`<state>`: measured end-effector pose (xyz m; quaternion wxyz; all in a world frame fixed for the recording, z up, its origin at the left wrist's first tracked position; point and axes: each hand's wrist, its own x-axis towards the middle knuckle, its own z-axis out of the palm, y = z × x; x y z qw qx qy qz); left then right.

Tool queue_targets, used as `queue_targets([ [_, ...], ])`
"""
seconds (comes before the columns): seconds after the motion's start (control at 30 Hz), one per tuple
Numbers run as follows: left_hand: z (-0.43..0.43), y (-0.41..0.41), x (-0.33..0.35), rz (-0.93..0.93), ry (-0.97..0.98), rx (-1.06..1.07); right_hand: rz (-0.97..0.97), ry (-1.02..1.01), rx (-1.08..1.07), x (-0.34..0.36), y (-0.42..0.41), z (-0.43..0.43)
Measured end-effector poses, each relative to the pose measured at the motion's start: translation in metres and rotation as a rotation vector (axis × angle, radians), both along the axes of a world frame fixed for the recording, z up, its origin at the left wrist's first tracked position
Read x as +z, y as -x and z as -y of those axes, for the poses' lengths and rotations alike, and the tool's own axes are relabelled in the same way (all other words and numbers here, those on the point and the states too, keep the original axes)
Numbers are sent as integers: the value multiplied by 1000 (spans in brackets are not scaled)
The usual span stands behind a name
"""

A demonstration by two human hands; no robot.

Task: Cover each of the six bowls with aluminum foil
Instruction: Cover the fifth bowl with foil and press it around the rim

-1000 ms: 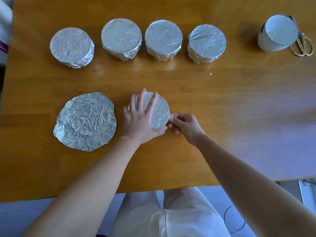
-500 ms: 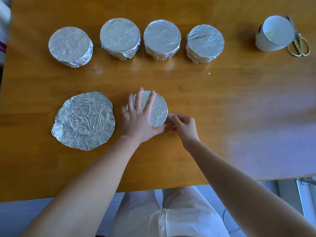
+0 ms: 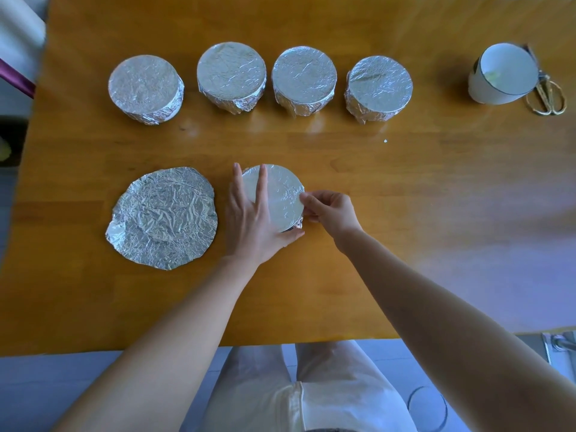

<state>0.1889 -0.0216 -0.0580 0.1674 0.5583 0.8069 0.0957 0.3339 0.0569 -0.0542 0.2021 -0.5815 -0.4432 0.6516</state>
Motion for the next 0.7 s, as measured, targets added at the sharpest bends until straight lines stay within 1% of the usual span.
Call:
queue_targets([
  [0.13, 22, 1, -3, 183, -53, 85, 22, -10, 87, 1, 4, -11],
  [0.23, 39, 1, -3, 220, -87, 91, 58, -31, 123, -1, 5, -17],
  [0.3, 45, 3, -1, 189, -87, 107, 75, -42, 141, -3, 7, -20],
  [0.37, 44, 7, 5, 124, -127, 146, 75, -47, 155, -3, 8, -21],
  [0.43, 35, 10, 13, 61, -164, 98, 81, -54, 163, -3, 9, -22],
  [0.47, 28, 11, 15, 38, -139, 41, 79, -55, 165, -3, 9, -22],
  [0.57, 6, 9, 17, -48, 40, -99, 64, -47, 165, -3, 10, -19],
  [0.63, -1, 6, 12, -87, 122, -100, 53, -46, 144, -3, 10, -18],
  [0.7, -1, 3, 7, -118, 127, -72, 48, -40, 126, -4, 9, -18],
])
